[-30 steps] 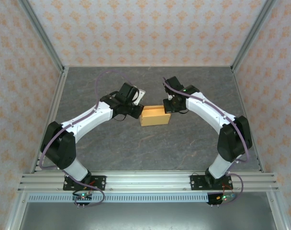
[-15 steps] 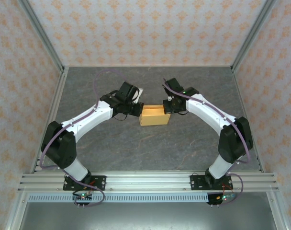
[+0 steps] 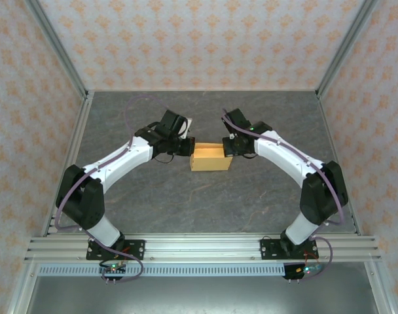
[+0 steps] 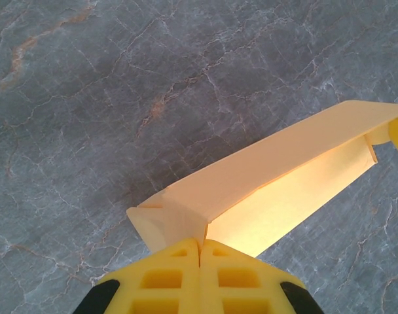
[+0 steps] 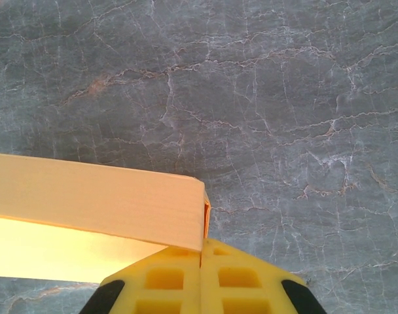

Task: Fold the paper box

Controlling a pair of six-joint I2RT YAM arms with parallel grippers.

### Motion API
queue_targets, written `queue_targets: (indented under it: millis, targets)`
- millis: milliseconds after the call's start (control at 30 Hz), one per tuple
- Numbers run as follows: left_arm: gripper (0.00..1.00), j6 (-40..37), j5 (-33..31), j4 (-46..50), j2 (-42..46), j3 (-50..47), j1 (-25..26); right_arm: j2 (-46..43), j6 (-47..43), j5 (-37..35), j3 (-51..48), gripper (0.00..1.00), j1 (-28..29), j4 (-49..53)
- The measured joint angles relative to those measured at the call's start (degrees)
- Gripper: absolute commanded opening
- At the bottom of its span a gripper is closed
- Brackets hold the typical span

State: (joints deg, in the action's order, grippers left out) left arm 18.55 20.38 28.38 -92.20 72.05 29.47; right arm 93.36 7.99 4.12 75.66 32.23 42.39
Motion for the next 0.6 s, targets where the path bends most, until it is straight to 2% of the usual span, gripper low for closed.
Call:
queue_targets:
  millis: [600]
  targets:
    - [0.00, 5.7, 0.6, -2.9, 0.0, -1.8, -0.4, -1.0, 1.3, -1.9, -1.5, 0.00, 1.0, -1.4]
